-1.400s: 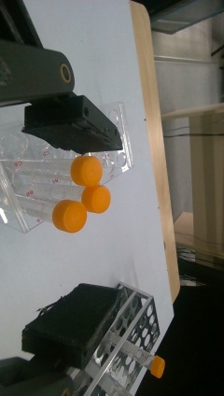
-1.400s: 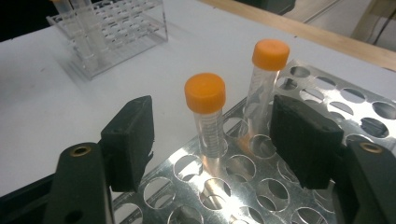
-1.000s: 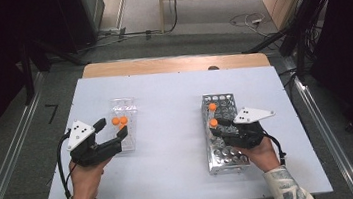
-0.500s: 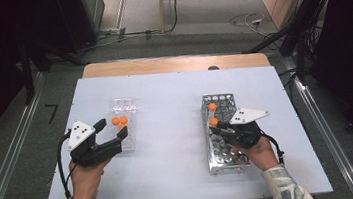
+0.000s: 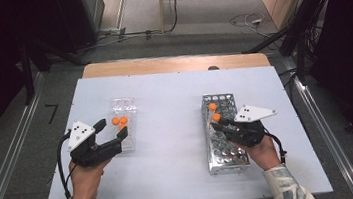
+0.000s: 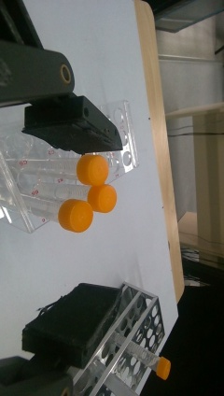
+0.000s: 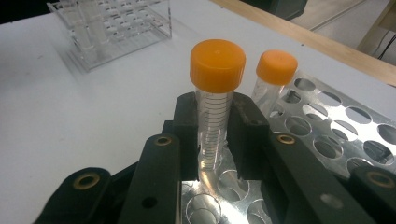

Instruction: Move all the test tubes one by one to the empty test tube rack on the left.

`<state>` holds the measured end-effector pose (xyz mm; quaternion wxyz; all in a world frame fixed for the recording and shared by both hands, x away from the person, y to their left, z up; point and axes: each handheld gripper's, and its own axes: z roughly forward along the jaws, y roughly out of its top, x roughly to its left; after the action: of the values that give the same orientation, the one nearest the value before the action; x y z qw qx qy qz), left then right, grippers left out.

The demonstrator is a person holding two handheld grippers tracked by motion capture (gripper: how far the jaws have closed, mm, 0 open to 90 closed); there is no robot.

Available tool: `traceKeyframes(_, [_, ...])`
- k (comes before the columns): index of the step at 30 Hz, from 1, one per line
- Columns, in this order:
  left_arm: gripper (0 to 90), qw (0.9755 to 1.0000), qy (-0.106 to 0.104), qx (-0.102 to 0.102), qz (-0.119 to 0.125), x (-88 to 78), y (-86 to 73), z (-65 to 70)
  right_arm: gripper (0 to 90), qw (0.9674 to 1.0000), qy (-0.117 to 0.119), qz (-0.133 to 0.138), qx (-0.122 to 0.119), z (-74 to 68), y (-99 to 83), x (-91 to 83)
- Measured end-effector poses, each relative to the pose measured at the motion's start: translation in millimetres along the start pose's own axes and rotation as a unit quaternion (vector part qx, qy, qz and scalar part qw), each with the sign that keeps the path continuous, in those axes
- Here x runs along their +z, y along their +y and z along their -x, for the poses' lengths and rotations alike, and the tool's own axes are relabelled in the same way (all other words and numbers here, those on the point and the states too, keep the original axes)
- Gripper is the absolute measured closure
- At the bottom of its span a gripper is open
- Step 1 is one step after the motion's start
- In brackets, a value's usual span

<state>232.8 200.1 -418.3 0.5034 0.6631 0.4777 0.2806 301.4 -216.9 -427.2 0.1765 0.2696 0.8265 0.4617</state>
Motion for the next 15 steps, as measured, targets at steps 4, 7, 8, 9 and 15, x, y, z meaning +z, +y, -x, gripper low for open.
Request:
traceKeyframes(4, [24.5,1.0000,-0.001,0.001,0.000,-1.2,0.4,0.4,72.2,0.9999,-0.002,0.010,-0.004,-2.2,6.4,-5.8])
traceKeyframes(7, [24.5,1.0000,-0.002,0.001,0.003,-2.1,1.1,1.2,72.3,0.9998,-0.005,0.017,-0.009,-3.7,11.9,-10.6])
traceKeyframes(8, [24.4,1.0000,-0.002,0.002,0.004,-2.5,1.3,1.3,72.3,0.9998,-0.005,0.019,-0.008,-4.3,13.0,-11.8])
traceKeyframes(9, [24.4,1.0000,-0.002,0.002,0.003,-2.8,1.5,1.3,72.3,0.9997,-0.007,0.020,-0.010,-4.7,14.8,-13.7])
traceKeyframes(15, [24.4,1.0000,-0.006,0.002,0.003,-3.2,1.8,2.6,72.4,0.9993,-0.009,0.034,-0.014,-8.9,23.6,-23.5])
